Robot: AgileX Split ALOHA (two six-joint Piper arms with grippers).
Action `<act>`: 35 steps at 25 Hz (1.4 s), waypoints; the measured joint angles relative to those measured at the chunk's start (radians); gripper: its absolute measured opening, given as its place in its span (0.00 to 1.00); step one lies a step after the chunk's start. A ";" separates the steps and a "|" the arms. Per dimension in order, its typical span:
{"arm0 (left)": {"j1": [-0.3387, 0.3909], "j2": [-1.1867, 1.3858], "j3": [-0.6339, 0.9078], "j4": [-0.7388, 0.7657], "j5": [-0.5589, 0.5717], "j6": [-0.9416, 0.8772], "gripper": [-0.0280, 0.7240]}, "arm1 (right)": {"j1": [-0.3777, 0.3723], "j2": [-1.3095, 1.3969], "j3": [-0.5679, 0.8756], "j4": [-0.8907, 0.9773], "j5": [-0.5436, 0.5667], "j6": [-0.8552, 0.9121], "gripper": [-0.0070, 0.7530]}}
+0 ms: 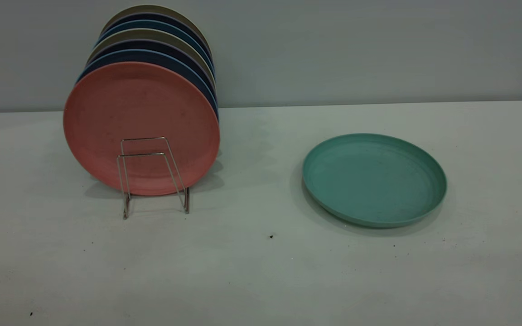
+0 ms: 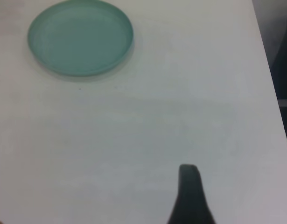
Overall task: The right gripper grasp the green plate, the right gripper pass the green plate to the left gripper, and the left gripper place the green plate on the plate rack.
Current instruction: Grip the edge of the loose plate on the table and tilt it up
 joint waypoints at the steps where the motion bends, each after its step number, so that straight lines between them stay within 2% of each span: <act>1: 0.000 0.000 0.000 0.000 0.000 0.000 0.73 | 0.000 0.000 0.000 0.000 0.000 0.000 0.75; 16: 0.000 0.000 0.000 0.000 0.000 0.000 0.73 | 0.000 0.000 0.000 0.000 0.000 0.000 0.75; 31: 0.000 0.000 -0.001 0.006 -0.005 0.017 0.73 | 0.000 0.034 -0.002 0.003 -0.003 -0.084 0.75; 33: 0.000 0.000 -0.007 0.017 -0.038 0.025 0.73 | 0.000 0.071 -0.012 0.009 -0.023 -0.095 0.75; 35: 0.000 0.004 -0.010 0.023 -0.126 0.026 0.73 | 0.000 0.119 -0.019 0.029 -0.097 -0.095 0.75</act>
